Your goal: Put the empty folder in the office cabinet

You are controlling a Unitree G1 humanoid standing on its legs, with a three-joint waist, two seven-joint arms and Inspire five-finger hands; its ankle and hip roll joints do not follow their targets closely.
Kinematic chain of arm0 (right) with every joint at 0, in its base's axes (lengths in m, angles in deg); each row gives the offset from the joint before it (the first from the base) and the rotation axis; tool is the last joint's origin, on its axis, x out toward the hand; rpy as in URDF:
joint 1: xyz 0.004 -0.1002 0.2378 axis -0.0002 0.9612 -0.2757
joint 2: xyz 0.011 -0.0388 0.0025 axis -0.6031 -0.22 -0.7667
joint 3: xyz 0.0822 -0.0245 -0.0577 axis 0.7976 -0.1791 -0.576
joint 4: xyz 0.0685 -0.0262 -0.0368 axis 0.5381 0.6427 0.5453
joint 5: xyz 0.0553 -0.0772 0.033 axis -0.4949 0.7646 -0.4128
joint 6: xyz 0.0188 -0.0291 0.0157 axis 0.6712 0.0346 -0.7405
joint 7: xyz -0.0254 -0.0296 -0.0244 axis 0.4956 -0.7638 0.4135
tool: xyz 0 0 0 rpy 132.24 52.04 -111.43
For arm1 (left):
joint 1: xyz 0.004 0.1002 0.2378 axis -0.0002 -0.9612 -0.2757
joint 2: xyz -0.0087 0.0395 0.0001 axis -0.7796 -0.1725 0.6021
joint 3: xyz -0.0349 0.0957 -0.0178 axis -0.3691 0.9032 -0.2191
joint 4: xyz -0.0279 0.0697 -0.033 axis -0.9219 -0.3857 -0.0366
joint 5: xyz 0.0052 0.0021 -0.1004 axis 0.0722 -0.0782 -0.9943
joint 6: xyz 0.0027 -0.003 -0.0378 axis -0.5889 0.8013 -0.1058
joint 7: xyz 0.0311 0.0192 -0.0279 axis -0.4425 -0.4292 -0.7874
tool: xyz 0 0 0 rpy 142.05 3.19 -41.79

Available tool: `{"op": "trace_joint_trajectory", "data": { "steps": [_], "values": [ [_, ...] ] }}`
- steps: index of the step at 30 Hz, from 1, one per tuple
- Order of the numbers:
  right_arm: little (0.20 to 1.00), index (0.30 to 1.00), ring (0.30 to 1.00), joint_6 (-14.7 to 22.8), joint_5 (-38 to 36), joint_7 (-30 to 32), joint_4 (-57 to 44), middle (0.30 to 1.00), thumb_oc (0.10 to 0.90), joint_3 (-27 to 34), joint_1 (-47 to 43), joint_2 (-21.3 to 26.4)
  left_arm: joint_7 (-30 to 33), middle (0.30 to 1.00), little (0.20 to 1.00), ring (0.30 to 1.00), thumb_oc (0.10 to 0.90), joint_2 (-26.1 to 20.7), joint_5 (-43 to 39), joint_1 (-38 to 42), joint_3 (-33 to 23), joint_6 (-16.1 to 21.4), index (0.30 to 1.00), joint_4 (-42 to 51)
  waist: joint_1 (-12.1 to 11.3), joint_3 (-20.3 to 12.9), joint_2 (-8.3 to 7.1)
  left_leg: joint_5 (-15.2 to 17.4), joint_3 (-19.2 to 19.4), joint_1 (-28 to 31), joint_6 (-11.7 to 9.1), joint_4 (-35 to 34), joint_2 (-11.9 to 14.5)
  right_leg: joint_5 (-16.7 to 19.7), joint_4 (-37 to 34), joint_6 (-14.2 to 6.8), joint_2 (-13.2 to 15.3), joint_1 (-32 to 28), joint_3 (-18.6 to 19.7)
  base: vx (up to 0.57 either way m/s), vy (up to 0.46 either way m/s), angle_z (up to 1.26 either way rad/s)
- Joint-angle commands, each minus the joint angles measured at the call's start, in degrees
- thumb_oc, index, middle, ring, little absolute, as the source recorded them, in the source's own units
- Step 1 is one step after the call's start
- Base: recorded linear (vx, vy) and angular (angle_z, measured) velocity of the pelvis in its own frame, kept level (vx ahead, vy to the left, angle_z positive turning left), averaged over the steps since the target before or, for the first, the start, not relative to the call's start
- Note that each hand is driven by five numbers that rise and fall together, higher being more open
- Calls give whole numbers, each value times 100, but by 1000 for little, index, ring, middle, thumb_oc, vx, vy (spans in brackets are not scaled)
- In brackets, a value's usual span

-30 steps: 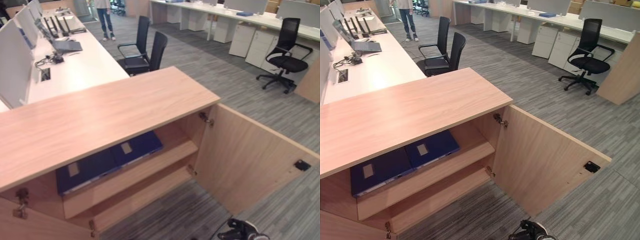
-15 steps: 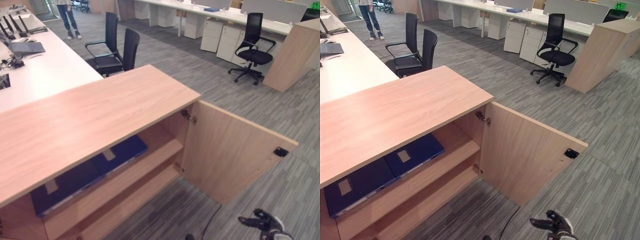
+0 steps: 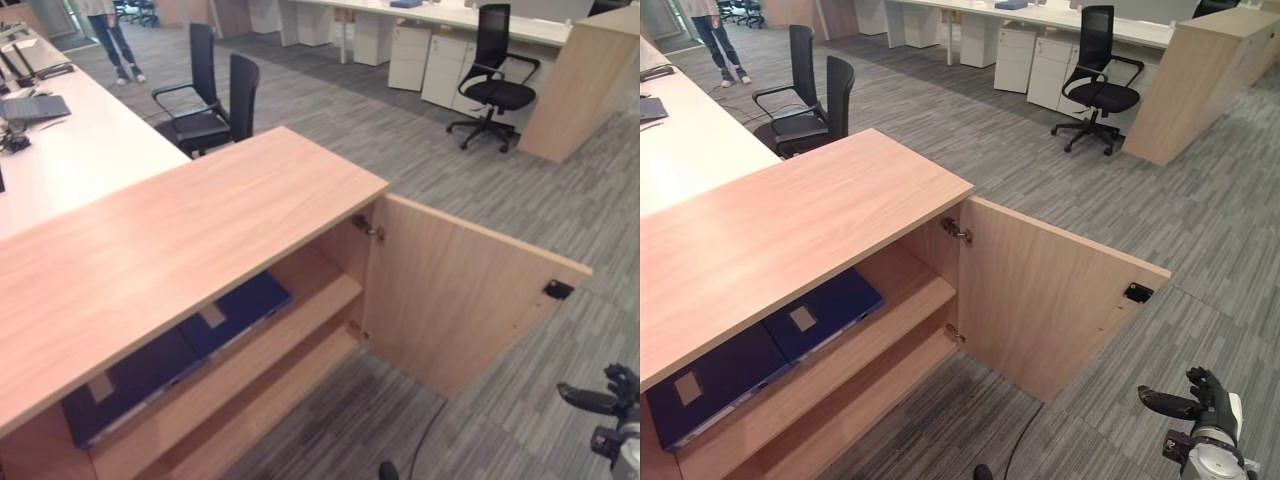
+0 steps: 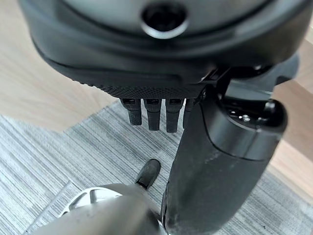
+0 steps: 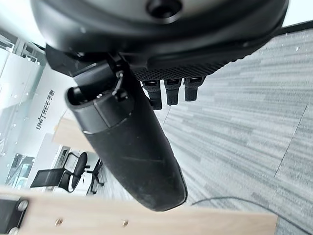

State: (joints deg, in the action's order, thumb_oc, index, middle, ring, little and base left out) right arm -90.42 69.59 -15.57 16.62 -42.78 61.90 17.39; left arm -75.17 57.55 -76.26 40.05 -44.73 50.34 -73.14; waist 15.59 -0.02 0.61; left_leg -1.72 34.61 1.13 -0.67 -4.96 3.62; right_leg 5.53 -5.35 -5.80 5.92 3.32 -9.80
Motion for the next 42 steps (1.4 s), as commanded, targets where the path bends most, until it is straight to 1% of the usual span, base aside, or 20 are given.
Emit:
{"op": "trace_joint_trajectory", "data": {
  "steps": [1,4,8,13,14,15,16,19,20,26,28,29,32,33,34,35,38,39,40,42],
  "values": [
    [900,900,900,566,82,158,-330,900,800,449,-368,647,124,900,900,900,800,-151,180,172,-71,16,900,-246,3,-91,-238,575,-276,376,-194,-4,18,-113,191,-363,-214,262,-131,30,-106,-10],
    [900,900,900,627,78,-5,-426,900,800,293,-562,945,106,900,900,900,800,-192,144,143,-56,50,900,-204,23,-103,-253,572,-156,424,-229,-4,77,-129,142,-363,-303,276,-47,36,-105,-21],
    [900,900,900,782,-122,-256,-383,900,800,-62,-1049,1436,58,900,900,900,800,-204,80,141,96,118,900,-122,-47,-144,-280,536,-36,503,-291,-4,132,-167,108,-360,-396,251,52,50,-89,-32],
    [900,900,900,882,-239,-343,-153,900,800,-548,-1875,2057,3,900,900,900,800,-184,74,264,485,194,900,32,-153,-164,-289,466,-46,530,-359,-4,174,-197,92,-335,-431,191,2,24,-50,-14],
    [900,900,900,894,-247,-345,-119,900,800,-588,-1923,2074,3,900,900,900,800,-175,72,267,471,193,900,32,-140,-157,-279,465,-46,532,-360,-4,175,-197,91,-334,-432,188,1,0,0,0],
    [900,900,900,892,-275,-351,-52,900,800,-670,-2103,2186,-20,900,900,900,800,-189,57,276,574,208,900,72,-184,-165,-288,454,-58,536,-374,-4,183,-204,81,-325,-436,168,-15,15,-31,6],
    [900,900,900,918,-344,-370,143,900,800,-888,-2498,2396,-11,900,900,900,800,-218,48,291,650,212,900,62,-211,-165,-281,435,-76,545,-396,-4,187,-217,72,-308,-444,128,-54,25,-40,6],
    [900,900,900,920,-379,-390,327,900,800,-1091,-2845,2571,7,900,900,900,800,-254,65,288,683,204,900,-18,-245,-175,-287,416,-94,560,-414,-4,192,-227,66,-298,-447,89,-84,15,-18,4],
    [900,900,900,906,-407,-428,584,900,800,-1306,-3217,2759,17,900,900,900,800,-292,102,274,706,185,900,-127,-293,-193,-294,407,-124,564,-430,-4,193,-236,59,-286,-435,56,-113,16,-21,7],
    [900,900,900,789,-501,-655,974,900,800,-1962,-3990,3004,39,900,900,900,800,-383,165,143,672,138,900,-358,-404,-192,-298,371,-209,565,-463,-4,170,-253,64,-257,-422,4,-182,11,-23,14],
    [900,900,900,756,-510,-730,997,900,800,-2121,-4110,2999,30,900,900,900,800,-393,168,123,656,129,900,-382,-413,-192,-288,367,-220,558,-469,-4,170,-258,63,-253,-418,4,-188,-1,-12,2],
    [900,900,900,677,-503,-877,965,900,800,-2404,-4283,2957,19,900,900,900,800,-415,153,82,636,120,900,-403,-442,-185,-280,358,-243,553,-478,-4,165,-264,63,-246,-405,-8,-213,-4,-28,6],
    [900,900,900,617,-534,-988,943,900,800,-2627,-4419,2858,-1,900,900,900,800,-423,137,63,617,118,900,-399,-457,-180,-266,351,-258,553,-481,-4,159,-278,63,-235,-403,-23,-216,-3,-13,4],
    [900,900,900,527,-618,-1266,840,900,800,-2923,-4485,2707,-41,900,900,900,800,-422,117,61,625,115,900,-368,-495,-174,-259,340,-269,555,-490,-4,156,-298,65,-222,-405,-43,-235,-5,-19,9],
    [900,900,900,527,-619,-1266,842,900,800,-2929,-4490,2707,-41,900,900,900,800,-420,117,60,623,115,900,-368,-492,-173,-258,340,-270,555,-490,-4,156,-298,65,-222,-405,-44,-236,-13,-27,8],
    [900,900,900,358,-709,-1733,502,900,800,-3334,-4482,2712,-126,900,900,900,800,-434,124,64,659,110,900,-318,-506,-166,-260,317,-280,552,-506,-4,152,-317,69,-210,-411,-48,-245,-17,-20,3],
    [900,900,900,251,-837,-2306,35,900,800,-3903,-4466,2870,-272,900,900,900,800,-430,133,43,721,105,900,-229,-504,-161,-260,296,-296,538,-532,-4,149,-329,69,-201,-418,-53,-258,0,0,0],
    [900,900,900,241,-851,-2421,-68,900,800,-4061,-4483,2932,-297,900,900,900,800,-427,133,40,732,111,900,-209,-503,-164,-262,295,-296,535,-537,-4,151,-331,66,-199,-417,-55,-261,0,0,0],
    [900,900,900,240,-854,-2422,-66,900,800,-4073,-4494,2934,-297,900,900,900,800,-423,133,38,728,111,900,-208,-499,-165,-257,295,-296,535,-538,-4,151,-331,66,-199,-417,-55,-261,0,0,0],
    [900,900,900,169,-811,-2870,-412,900,800,-4642,-4567,3177,-392,900,900,900,800,-426,141,25,770,130,900,-132,-510,-170,-267,293,-305,536,-555,-4,155,-336,62,-196,-413,-66,-278,0,0,0]
  ]
}}
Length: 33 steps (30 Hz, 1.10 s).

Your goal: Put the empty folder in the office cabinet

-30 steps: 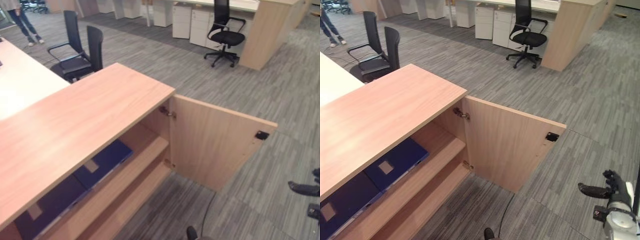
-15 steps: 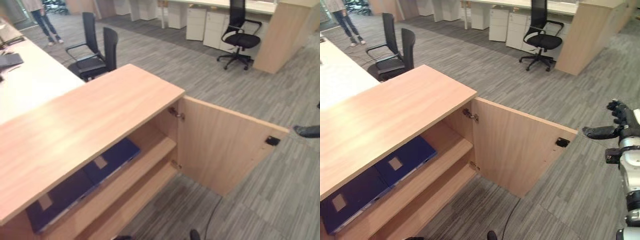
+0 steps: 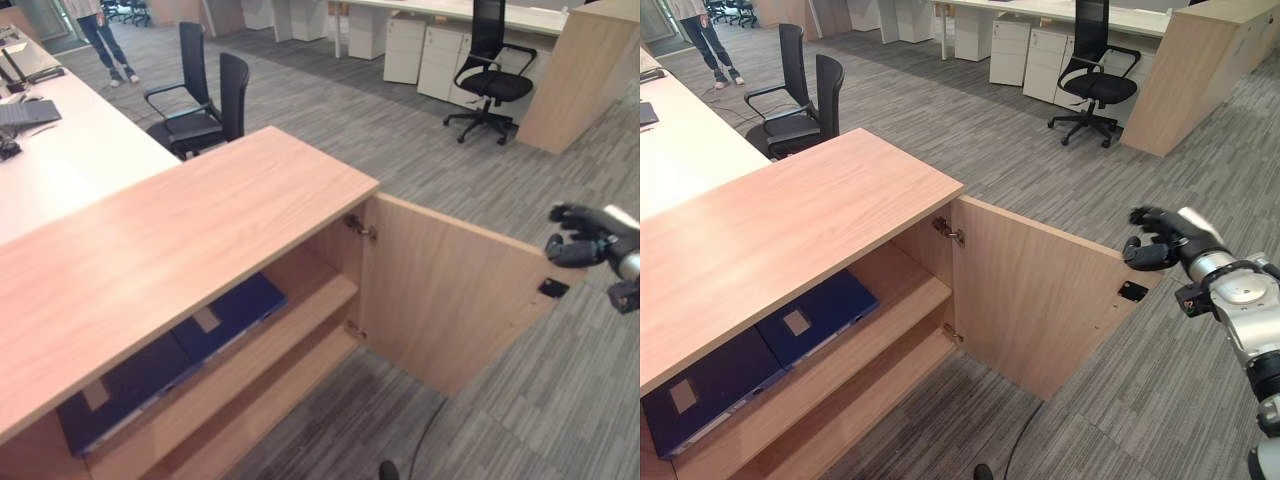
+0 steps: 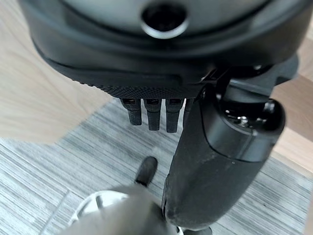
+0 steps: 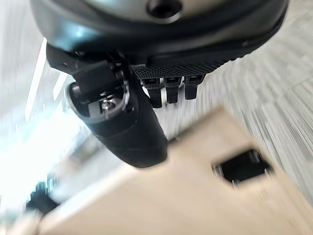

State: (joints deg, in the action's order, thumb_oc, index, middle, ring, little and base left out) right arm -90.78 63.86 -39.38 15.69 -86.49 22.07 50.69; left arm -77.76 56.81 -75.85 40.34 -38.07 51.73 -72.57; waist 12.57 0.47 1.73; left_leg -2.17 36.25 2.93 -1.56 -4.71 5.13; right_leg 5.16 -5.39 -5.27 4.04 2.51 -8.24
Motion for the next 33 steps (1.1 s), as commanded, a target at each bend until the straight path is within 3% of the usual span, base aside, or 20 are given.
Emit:
{"op": "trace_joint_trajectory", "data": {
  "steps": [1,8,11,13,17,20,21,22,24,25,26,27,29,30,31,33],
  "values": [
    [900,900,900,154,-238,-668,-476,900,800,-478,-606,-83,-164,900,900,900,800,-362,117,10,121,-1,900,-169,-222,-216,-391,332,-473,359,-473,-29,3,-296,68,-250,-227,15,-439,0,0,0],
    [900,900,900,-289,-537,-1893,-2115,900,800,-1702,-636,405,-297,900,900,900,800,-326,209,66,104,46,900,-10,-263,-199,-394,335,-509,368,-485,-29,5,-289,66,-258,-204,3,-473,-6,5,2],
    [900,900,900,-585,-793,-2737,-3505,900,800,-2600,-753,684,-353,900,900,900,800,-298,280,180,156,148,900,164,-313,-190,-413,360,-539,371,-476,-29,23,-270,62,-266,-187,7,-502,0,0,0],
    [900,900,900,-618,-1014,-2812,-3814,900,800,-2691,-736,689,-331,900,900,900,800,-271,289,206,163,180,900,215,-308,-189,-401,368,-548,375,-468,-29,28,-259,61,-268,-178,4,-515,0,0,0],
    [900,900,900,-879,-1517,-3105,-4495,900,800,-2980,-451,119,-274,900,900,900,800,-235,319,258,277,243,900,352,-420,-185,-428,386,-593,367,-434,-29,40,-233,61,-264,-162,0,-559,-5,1,3],
    [900,900,900,-790,-1722,-2797,-4491,900,800,-2790,-68,-868,-129,900,900,900,800,-199,390,271,360,269,900,369,-514,-185,-418,390,-642,351,-399,-29,35,-226,77,-247,-145,-13,-603,-3,2,-1],
    [900,900,900,-752,-1902,-2207,-4140,900,800,-2172,447,-1866,25,900,900,900,800,-168,451,275,376,240,900,290,-522,-187,-391,387,-649,338,-376,-29,28,-231,100,-233,-134,-4,-621,-3,10,4],
    [900,900,900,-750,-1891,-2207,-4130,900,800,-2151,468,-1894,27,900,900,900,800,-191,450,272,390,242,900,288,-532,-194,-416,386,-649,337,-375,-29,25,-233,101,-233,-132,-3,-620,-5,14,11],
    [900,900,900,-665,-2198,-1473,-3474,900,800,-1625,997,-3155,180,900,900,900,800,-106,478,299,455,174,900,169,-536,-183,-375,379,-645,317,-354,-29,11,-241,116,-209,-131,11,-607,-5,7,3],
    [900,900,900,-653,-2191,-1474,-3451,900,800,-1623,997,-3187,181,900,900,900,800,-127,476,296,461,176,900,168,-540,-188,-397,380,-644,316,-354,-29,9,-243,117,-210,-129,13,-605,-6,12,-18],
    [900,900,900,-494,-2335,-1174,-3192,900,800,-1539,1066,-3734,265,900,900,900,800,-91,448,308,493,145,900,116,-556,-193,-394,379,-645,311,-347,-29,2,-251,123,-196,-129,15,-597,7,15,-30],
    [900,900,900,-232,-2584,-754,-2967,900,800,-1375,1067,-4577,437,900,900,900,800,6,393,323,542,92,900,32,-587,-206,-384,373,-652,302,-338,-29,-9,-269,134,-173,-127,12,-598,11,23,-41],
    [900,900,900,37,-2955,-533,-2986,900,800,-1250,972,-5212,612,900,900,900,800,96,324,290,544,59,900,-73,-615,-233,-395,371,-657,299,-330,-29,-19,-270,138,-160,-126,14,-602,14,15,-63],
    [900,900,900,39,-2956,-533,-2983,900,800,-1251,969,-5219,613,900,900,900,800,92,324,290,544,60,900,-73,-613,-233,-400,370,-658,298,-330,-29,-20,-271,137,-160,-125,14,-602,19,10,-73],
    [900,900,900,277,-3358,-431,-3110,900,800,-1169,899,-5741,774,900,900,900,800,184,302,227,529,14,900,-182,-645,-255,-408,375,-664,299,-320,-29,-26,-262,143,-148,-118,7,-621,18,7,-39],
    [900,900,900,406,-3877,-390,-3188,900,800,-1189,990,-6108,894,900,900,900,800,264,318,165,569,-7,900,-198,-674,-275,-410,379,-678,297,-317,-29,-27,-250,138,-141,-110,1,-649,7,4,17]
  ]
}}
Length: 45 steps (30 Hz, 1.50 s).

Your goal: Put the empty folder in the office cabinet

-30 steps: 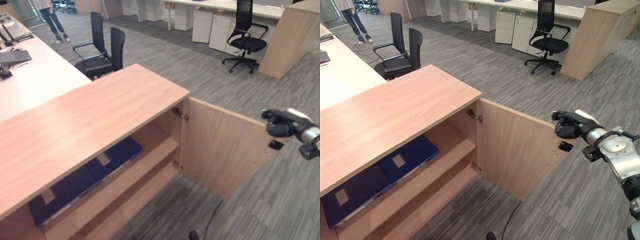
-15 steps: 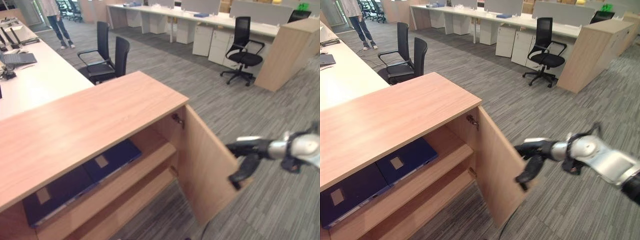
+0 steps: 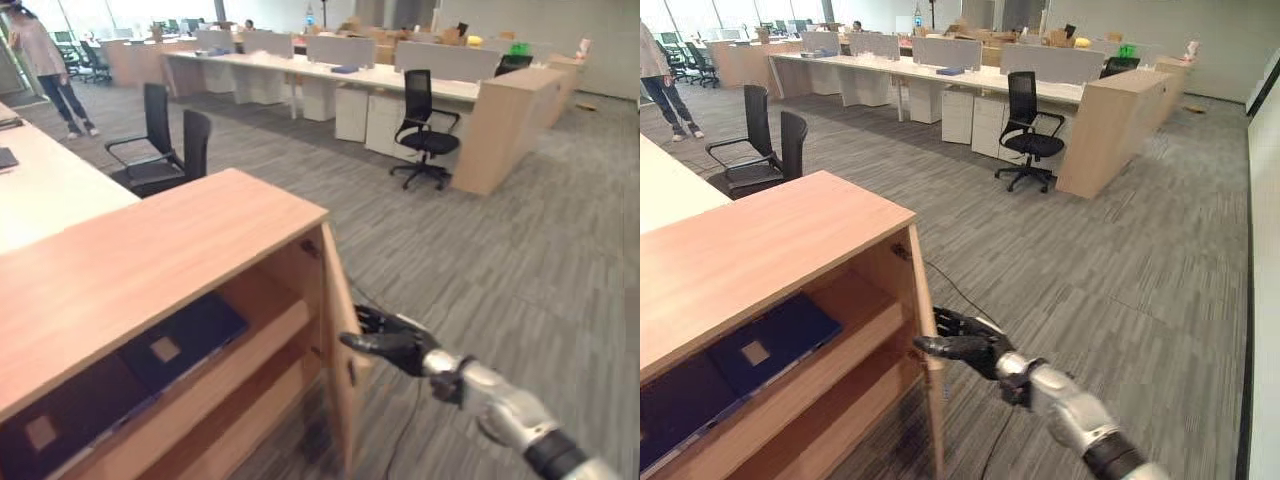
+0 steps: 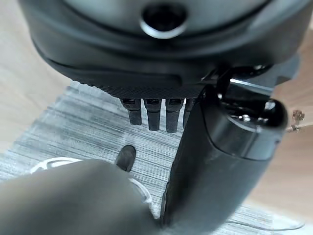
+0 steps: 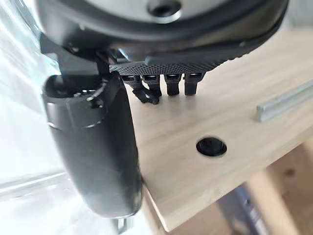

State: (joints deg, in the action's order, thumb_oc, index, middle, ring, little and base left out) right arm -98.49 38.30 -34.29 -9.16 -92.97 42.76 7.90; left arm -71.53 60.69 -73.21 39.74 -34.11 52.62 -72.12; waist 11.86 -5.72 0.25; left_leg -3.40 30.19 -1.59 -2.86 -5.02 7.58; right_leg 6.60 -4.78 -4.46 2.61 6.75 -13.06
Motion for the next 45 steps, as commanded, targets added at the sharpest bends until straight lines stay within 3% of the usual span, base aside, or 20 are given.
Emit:
{"op": "trace_joint_trajectory", "data": {
  "steps": [1,6,10,18,20,24,31,32,33,35,36,38,40,45],
  "values": [
    [900,900,900,1193,-1586,-890,-675,900,800,-581,-966,-1946,299,900,900,900,800,-92,66,202,186,-94,900,-234,-612,347,-258,503,-79,749,-187,2,-273,-396,83,-217,31,-422,-175,11,10,50],
    [900,900,900,1267,-2274,-778,-453,900,800,-518,-450,-2036,341,900,900,900,800,-58,-13,74,167,-92,900,-176,-630,361,-256,488,-132,730,-194,2,-275,-404,101,-214,33,-409,-214,3,4,49],
    [900,900,900,1128,-2429,-815,-413,900,800,-537,-313,-2029,272,900,900,900,800,-92,-12,-30,125,-116,900,-201,-657,372,-258,484,-171,717,-199,2,-269,-416,101,-206,35,-420,-233,-7,2,37],
    [900,900,900,1240,-2564,-855,-406,900,800,-469,-274,-2108,216,900,900,900,800,-95,-88,-163,54,-100,900,-184,-750,395,-271,451,-250,701,-196,2,-252,-424,115,-188,32,-423,-282,-4,-7,10],
    [900,900,900,1080,-2631,-863,-238,900,800,-520,-179,-2106,198,900,900,900,800,-109,-104,-160,44,-85,900,-156,-762,402,-280,449,-290,695,-195,2,-244,-436,114,-182,32,-432,-291,4,-20,-11],
    [900,900,900,596,-2464,-1040,520,900,800,-634,163,-1682,124,900,900,900,800,-232,-149,-104,-57,9,900,-47,-803,480,-324,400,-383,671,-230,2,-216,-491,112,-171,14,-459,-330,3,-25,-1],
    [900,900,900,842,-1711,-1113,962,900,800,-523,276,-1028,36,900,900,900,800,-463,-365,-30,-340,125,900,-48,-903,632,-441,276,-567,509,-278,2,-148,-488,88,-186,18,-400,-505,-17,-42,30],
    [900,900,900,745,-723,-1020,920,900,800,-654,244,-638,-35,900,900,900,800,-521,-504,7,-470,150,900,72,-1029,713,-498,216,-701,375,-297,2,-148,-485,54,-191,37,-360,-605,-60,-54,14],
    [900,900,900,583,-255,-1090,1052,900,800,-630,253,-462,-118,900,900,900,800,-535,-616,20,-549,196,900,157,-1092,734,-511,171,-801,285,-311,2,-154,-476,31,-192,50,-344,-701,-88,-78,40],
    [900,900,900,625,371,-1124,1549,900,800,-463,377,-230,-188,900,900,900,800,-577,-780,46,-561,286,900,354,-1234,815,-540,58,-1013,66,-343,2,-154,-462,-19,-213,112,-303,-1005,-133,-78,76],
    [900,900,900,689,727,-927,2281,900,800,-161,556,-213,-188,900,900,900,800,-535,-948,154,-426,349,900,582,-1364,953,-540,-115,-1022,-161,-377,2,-118,-458,-22,-217,247,-274,-1457,-205,-63,81],
    [900,900,900,788,1153,-634,3368,900,800,301,639,-379,-218,900,900,900,800,-410,-1137,300,-224,422,900,813,-1351,958,-497,-255,-458,-186,-407,20,45,-451,-19,-226,452,-354,-2153,-148,-2,169],
    [900,900,900,856,1645,-213,4444,900,800,776,621,-562,-192,900,900,900,800,-340,-1388,345,-112,441,900,997,-1303,949,-433,-262,43,-44,-423,63,189,-473,-11,-192,551,-449,-2589,-72,56,261],
    [900,900,900,827,2193,344,6052,900,800,1630,507,-871,-243,900,900,900,800,-179,-2034,130,-248,380,900,1325,-1350,861,-207,-87,95,412,-497,96,336,-450,146,-133,826,-496,-3170,-63,122,79]
  ]
}}
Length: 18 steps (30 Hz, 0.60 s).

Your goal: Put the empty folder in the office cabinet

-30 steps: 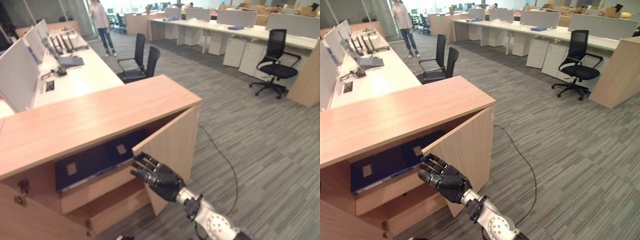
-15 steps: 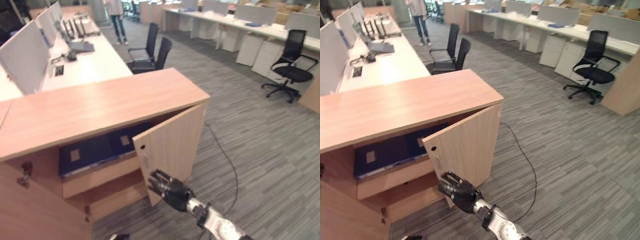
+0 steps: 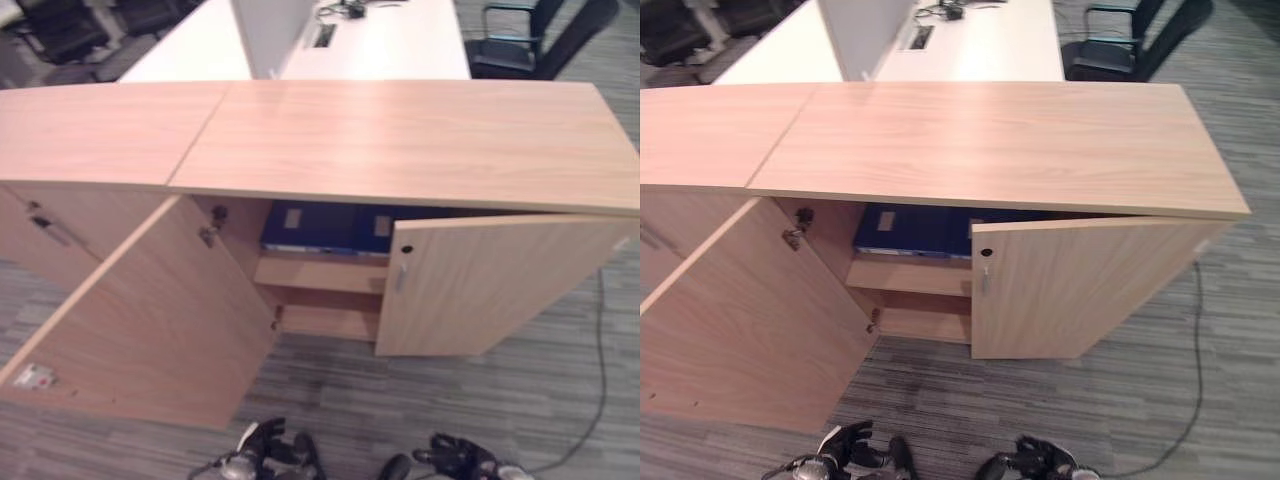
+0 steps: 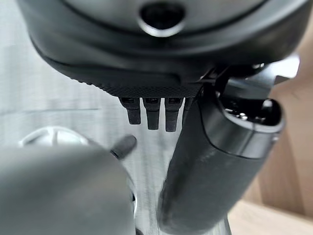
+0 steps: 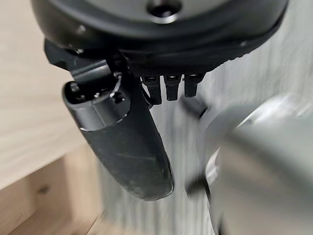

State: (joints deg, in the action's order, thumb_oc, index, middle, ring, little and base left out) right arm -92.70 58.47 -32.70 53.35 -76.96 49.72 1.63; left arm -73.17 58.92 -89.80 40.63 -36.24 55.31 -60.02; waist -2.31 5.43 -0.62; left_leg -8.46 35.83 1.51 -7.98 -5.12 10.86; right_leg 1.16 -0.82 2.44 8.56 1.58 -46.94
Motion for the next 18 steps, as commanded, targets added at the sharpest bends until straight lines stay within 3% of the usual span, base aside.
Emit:
{"op": "trace_joint_trajectory", "data": {
  "steps": [1,2,4,5,8,13,18],
  "values": [
    [900,900,900,250,177,183,-195,900,800,30,-190,-245,-78,900,900,900,800,-3,-376,40,-34,110,900,118,72,-253,-119,418,-474,103,15,104,7,94,-248,-826,233,18,213,-45,204,40],
    [900,900,900,226,175,275,111,900,800,259,-202,-282,-89,900,900,900,800,40,-529,-64,-105,87,900,191,17,-323,5,456,-664,183,9,71,-14,139,-156,-825,373,40,78,-65,205,30],
    [900,900,900,226,199,297,237,900,800,347,-207,-293,-83,900,900,900,800,59,-601,-102,-131,66,900,225,24,-352,70,492,-721,183,21,61,5,150,-98,-839,470,35,-80,-80,212,80],
    [900,900,900,187,185,318,386,900,800,525,-177,-326,-134,900,900,900,800,95,-768,-208,-192,-3,900,332,-27,-388,179,511,-811,138,48,31,26,253,-73,-869,602,-25,-301,-106,314,125],
    [900,900,900,109,55,379,658,900,800,988,-152,-285,-218,900,900,900,800,94,-902,-437,-371,-122,900,561,-208,-457,321,649,-1157,-4,227,12,-220,505,-52,-1047,901,-237,-679,-85,330,98],
    [900,900,900,72,-308,426,780,900,800,1595,-123,-262,-279,900,900,900,800,-35,-954,-706,-719,-263,900,699,-360,-520,357,859,-1515,-168,550,12,-765,838,-53,-1361,1362,-380,-1028,-39,291,79],
    [900,900,900,63,-534,396,721,900,800,1867,46,-365,-241,900,900,900,800,-284,-1067,-873,-1245,-288,900,710,-428,-547,293,900,-1682,-254,683,12,-1040,999,-99,-1522,1537,-485,-1182,-14,182,44]
  ]
}}
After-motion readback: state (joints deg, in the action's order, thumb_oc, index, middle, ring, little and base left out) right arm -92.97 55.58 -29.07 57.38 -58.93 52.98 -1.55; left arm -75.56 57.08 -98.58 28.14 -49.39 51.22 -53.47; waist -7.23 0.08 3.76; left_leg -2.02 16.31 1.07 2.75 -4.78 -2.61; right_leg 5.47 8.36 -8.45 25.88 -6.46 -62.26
